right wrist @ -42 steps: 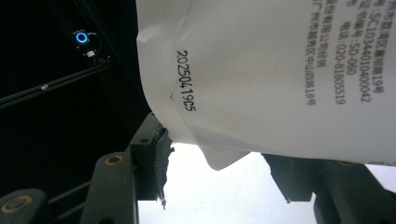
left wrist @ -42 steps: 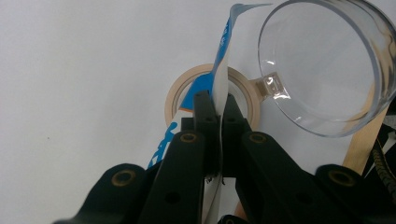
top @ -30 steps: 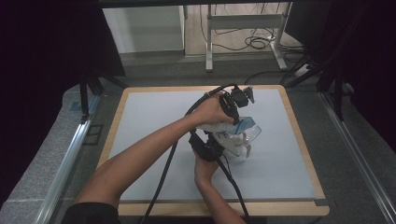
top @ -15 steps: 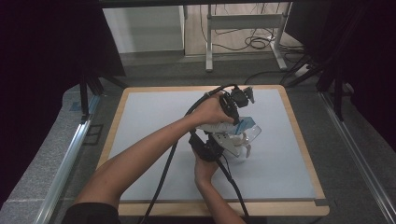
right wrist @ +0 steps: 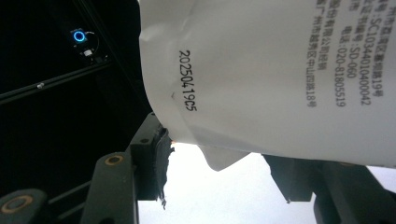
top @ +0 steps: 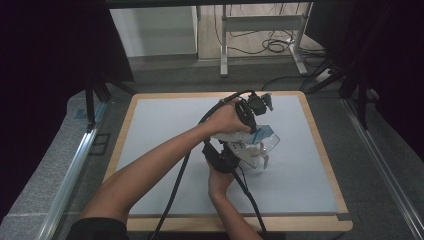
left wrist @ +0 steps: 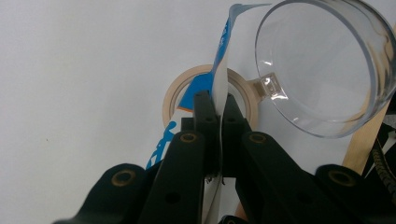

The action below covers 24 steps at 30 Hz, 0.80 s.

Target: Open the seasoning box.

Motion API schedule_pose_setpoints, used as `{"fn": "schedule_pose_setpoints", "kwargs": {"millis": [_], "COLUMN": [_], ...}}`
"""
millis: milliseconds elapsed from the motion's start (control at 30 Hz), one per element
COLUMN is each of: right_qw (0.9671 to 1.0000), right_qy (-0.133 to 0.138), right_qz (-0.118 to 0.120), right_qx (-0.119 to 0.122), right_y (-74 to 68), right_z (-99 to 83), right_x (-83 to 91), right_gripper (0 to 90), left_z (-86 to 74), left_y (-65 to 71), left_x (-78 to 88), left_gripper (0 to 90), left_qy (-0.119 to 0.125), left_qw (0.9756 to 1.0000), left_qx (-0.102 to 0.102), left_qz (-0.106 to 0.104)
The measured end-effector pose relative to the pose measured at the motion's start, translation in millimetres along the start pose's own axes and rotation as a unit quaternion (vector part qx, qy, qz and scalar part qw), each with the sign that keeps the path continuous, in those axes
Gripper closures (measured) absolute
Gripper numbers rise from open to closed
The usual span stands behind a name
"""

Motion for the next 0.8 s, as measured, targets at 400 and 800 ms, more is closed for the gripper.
{"fn": "schedule_pose_setpoints", "kwargs": {"millis": [400,800], "right_qw": [1.0000,0.9999], "right_qy": [0.005,0.011], "right_qz": [0.000,-0.006], "right_qx": [0.001,0.000], "right_y": [-2.5,-1.8], "right_z": [4.2,3.0], "right_x": [-1.0,-2.0], "right_gripper": [44.6,44.8], "left_z": [1.2,0.8], "left_y": [0.1,0.6], "left_x": [3.6,1.5], "left_gripper": [90.0,90.0], "left_qy": [-0.002,-0.007], "left_qw": [1.0000,1.0000], "left_qx": [-0.002,-0.002], "left_qz": [0.001,0.001]}}
Point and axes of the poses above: each handheld gripper's, and its own axes: x roughly backward along the jaws, z roughly out of its top, y roughly to its right, the point moved 10 cm from there along -x, roughly forward along the jaws, and after that the axes turned 8 degrees about y, right-handed, at the moved point
